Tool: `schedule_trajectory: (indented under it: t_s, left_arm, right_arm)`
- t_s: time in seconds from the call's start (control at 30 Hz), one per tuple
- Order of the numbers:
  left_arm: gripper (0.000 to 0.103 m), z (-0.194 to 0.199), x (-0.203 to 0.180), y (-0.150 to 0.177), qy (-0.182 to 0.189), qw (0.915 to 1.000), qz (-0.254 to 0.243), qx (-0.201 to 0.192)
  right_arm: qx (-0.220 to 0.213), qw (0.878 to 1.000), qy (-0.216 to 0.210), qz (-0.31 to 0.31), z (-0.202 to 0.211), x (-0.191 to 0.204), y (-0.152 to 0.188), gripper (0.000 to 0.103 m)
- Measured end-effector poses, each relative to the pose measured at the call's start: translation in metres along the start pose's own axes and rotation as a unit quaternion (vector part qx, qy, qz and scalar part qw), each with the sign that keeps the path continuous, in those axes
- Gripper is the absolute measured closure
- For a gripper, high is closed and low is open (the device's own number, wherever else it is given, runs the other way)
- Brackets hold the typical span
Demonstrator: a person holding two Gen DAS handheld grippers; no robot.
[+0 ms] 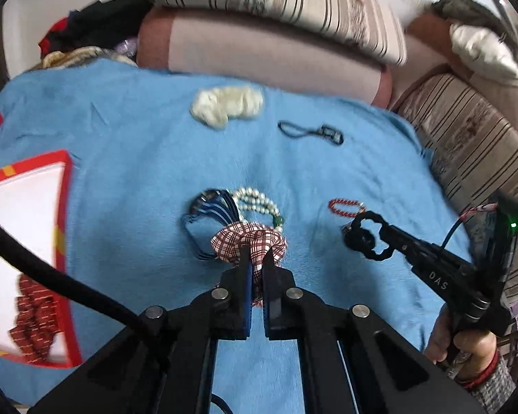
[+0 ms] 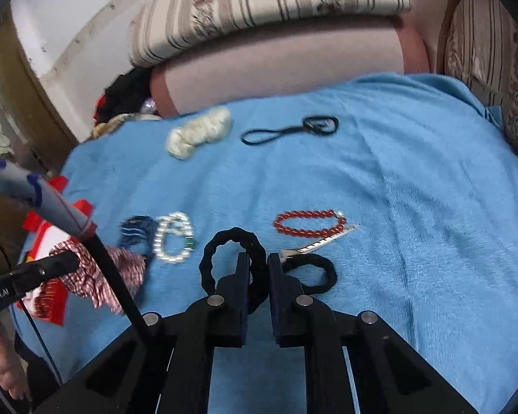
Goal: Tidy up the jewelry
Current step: 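Grasp plaid scrunchie with left tool while right tool grasps black hair tie, drop both in tray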
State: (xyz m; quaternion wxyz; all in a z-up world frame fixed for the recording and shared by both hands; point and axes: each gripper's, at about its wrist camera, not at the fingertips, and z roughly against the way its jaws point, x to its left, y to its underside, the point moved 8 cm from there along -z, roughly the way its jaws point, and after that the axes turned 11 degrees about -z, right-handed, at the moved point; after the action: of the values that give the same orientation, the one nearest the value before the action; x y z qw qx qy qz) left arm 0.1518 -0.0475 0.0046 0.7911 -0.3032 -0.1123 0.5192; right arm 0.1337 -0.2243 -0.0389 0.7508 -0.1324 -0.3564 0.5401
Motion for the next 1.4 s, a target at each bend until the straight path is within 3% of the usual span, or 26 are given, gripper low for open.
schedule_trajectory:
  t_s: [0.2,0.37,0.63,0.87,1.23,1.4]
  left_arm:
    - [0.099,0.061,0.036,0.002,-0.031,0.9989,0.007,-0.033]
    - [0.099,0.094,0.104,0.014,-0.086,0.9953,0.029,-0.033]
    - [0.099,0.103,0.223,0.034,-0.158,0.9839,0.084,-0.012]
    - [0.099,0.085,0.305,0.047,-0.184,0.9741,0.131,0.003]
    - [0.097,0.056,0.375,0.062,-0.202,0.9646,0.169,0.018]
    - [0.075,0.062,0.377,0.064,-0.205,0.9634,0.172,0.006]
  right_arm:
    - [0.008,0.999,-0.037,0.022,0.014,0.048,0.011,0.092]
    - [0.029,0.995,-0.071,0.065,0.004,0.113,0.026,0.092]
    - [0.069,0.982,-0.122,0.13,-0.036,0.234,0.048,0.092]
    - [0.108,0.97,-0.133,0.174,-0.101,0.32,0.067,0.092]
    - [0.149,0.963,-0.103,0.199,-0.191,0.37,0.093,0.092]
    - [0.146,0.963,-0.096,0.206,-0.194,0.373,0.094,0.083]
